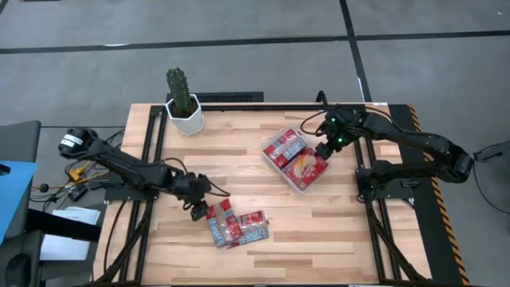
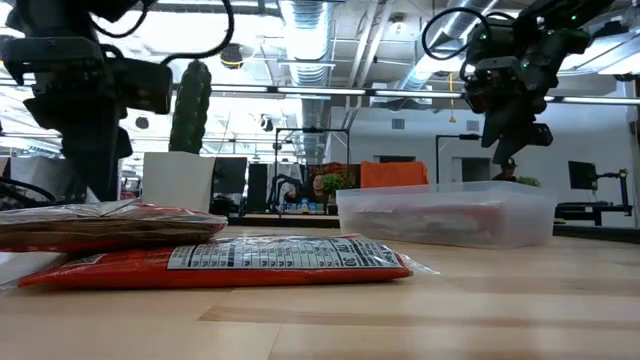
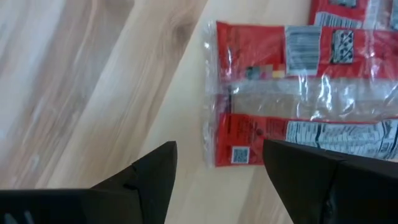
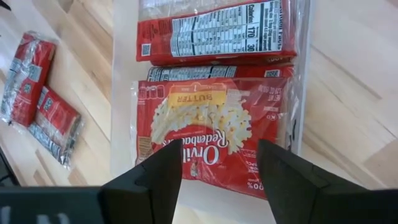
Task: Sort popcorn bags into baskets
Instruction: Put the red popcorn bag into the transparent bin
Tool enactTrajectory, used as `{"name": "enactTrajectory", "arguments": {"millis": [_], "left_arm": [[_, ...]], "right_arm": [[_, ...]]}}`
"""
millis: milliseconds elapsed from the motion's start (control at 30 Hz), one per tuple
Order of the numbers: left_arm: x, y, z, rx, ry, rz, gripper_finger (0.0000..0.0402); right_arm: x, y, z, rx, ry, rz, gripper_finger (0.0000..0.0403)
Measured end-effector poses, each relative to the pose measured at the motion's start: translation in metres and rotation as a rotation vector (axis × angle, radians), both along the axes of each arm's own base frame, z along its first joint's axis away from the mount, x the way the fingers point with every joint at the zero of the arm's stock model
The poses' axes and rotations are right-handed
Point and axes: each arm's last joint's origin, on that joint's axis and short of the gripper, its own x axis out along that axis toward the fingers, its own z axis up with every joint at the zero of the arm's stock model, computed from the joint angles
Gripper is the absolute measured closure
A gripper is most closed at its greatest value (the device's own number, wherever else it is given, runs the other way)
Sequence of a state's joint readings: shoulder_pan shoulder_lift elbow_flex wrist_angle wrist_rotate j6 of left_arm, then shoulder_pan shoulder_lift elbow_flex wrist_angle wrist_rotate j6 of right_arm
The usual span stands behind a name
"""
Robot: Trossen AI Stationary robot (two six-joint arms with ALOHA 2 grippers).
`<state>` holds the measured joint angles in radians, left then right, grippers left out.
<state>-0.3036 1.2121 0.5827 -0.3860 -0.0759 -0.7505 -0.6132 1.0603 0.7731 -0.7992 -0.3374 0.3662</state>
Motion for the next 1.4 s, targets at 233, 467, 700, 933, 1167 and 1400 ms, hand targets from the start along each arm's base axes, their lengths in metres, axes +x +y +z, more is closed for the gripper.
{"name": "enactTrajectory", "arguments": {"millis": [233, 467, 700, 933, 1167, 1400], "left_arm": [[0.005, -0.011, -0.007, 0.042, -0.019, -0.034, 0.0176], [0.022, -0.018, -0.031, 0.042, -0.001, -0.080, 0.0176], [0.039, -0.019, -0.052, 0.001, -0.008, -0.145, 0.0179], [0.046, -0.011, -0.063, -0.039, 0.021, -0.192, 0.0277], [0.053, 0.007, -0.072, -0.088, 0.042, -0.153, 0.0393], [0.058, 0.031, -0.052, -0.011, 0.006, -0.028, 0.0401]], "right_arm": [[0.005, 0.005, 0.001, -0.008, -0.015, 0.034, 0.0179], [0.011, 0.011, 0.002, -0.011, -0.041, 0.054, 0.0180], [0.016, 0.017, 0.003, -0.007, -0.058, 0.076, 0.0180], [0.026, 0.025, 0.007, -0.017, -0.125, 0.107, 0.0191], [0.036, 0.035, 0.012, 0.011, -0.199, 0.132, 0.0201], [0.057, 0.053, 0.020, 0.000, -0.343, 0.212, 0.0207]]}}
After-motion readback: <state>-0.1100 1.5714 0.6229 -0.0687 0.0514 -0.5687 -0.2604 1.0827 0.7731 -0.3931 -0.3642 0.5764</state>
